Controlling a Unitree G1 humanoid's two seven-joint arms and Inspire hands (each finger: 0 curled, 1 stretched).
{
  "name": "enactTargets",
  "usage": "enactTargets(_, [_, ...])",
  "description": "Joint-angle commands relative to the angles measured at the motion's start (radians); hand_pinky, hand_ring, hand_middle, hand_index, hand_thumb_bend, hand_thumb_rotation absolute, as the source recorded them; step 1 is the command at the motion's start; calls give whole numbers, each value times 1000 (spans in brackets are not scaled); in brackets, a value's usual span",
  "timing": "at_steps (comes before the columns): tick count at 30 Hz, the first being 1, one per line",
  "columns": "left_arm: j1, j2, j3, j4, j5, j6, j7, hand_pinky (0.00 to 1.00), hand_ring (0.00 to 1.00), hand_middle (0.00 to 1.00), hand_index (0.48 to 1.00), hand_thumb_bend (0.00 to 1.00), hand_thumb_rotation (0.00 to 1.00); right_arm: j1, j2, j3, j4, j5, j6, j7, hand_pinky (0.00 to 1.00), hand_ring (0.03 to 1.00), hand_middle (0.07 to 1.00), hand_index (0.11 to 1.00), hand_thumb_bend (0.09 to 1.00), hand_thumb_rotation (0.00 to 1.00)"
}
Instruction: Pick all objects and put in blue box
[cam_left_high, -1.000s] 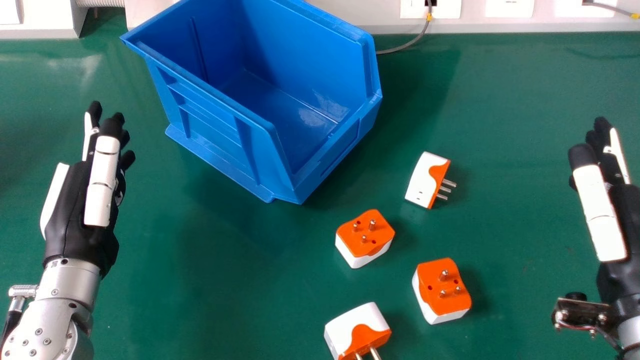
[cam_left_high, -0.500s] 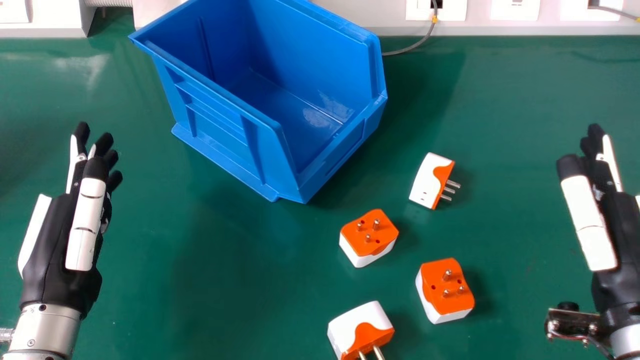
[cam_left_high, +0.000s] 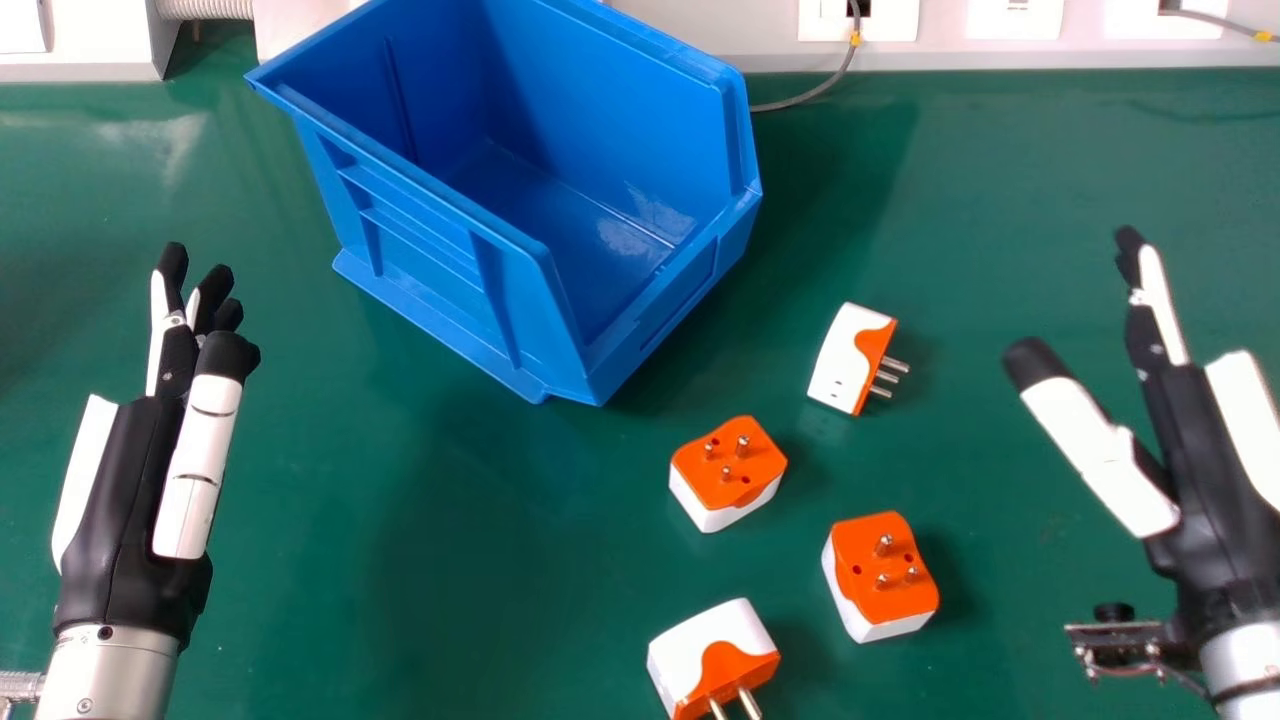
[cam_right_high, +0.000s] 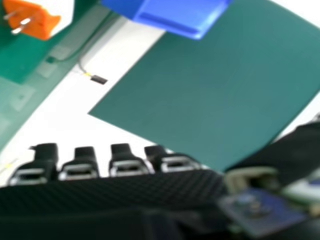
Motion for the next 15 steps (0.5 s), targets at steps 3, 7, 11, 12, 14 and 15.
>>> enactTargets(3, [0, 13, -1, -18, -8, -9, -4, 948, 991, 1000, 1000, 664, 1000, -71, -73, 29, -8, -98, 39, 27, 942, 1000, 1000, 1000, 539, 940])
enactTargets(7, [0, 12, 2, -12, -14, -9, -8, 950, 992, 1000, 1000, 669, 1000, -118, -103, 66, -19, -195, 114, 59, 952, 1000, 1000, 1000, 526, 894])
enactTargets(11, [2, 12, 2, -21, -15, 0, -6, 953, 992, 1000, 1000, 674, 1000, -156, -127, 101, -11, -272, 164, 80, 934, 1000, 1000, 1000, 522, 842])
enactTargets(12, [6, 11, 2, -30, -16, 5, -6, 953, 992, 1000, 1000, 676, 1000, -177, -138, 117, -2, -303, 182, 91, 924, 1000, 1000, 1000, 525, 830])
enactTargets(14, [13, 10, 1, -46, -16, 13, -4, 954, 992, 1000, 1000, 676, 1000, -207, -150, 140, 11, -346, 209, 108, 915, 1000, 1000, 1000, 529, 821])
enactTargets(15, [14, 11, 2, -49, -16, 16, -4, 954, 992, 1000, 1000, 677, 1000, -222, -154, 149, 18, -362, 219, 112, 906, 1000, 1000, 1000, 536, 805])
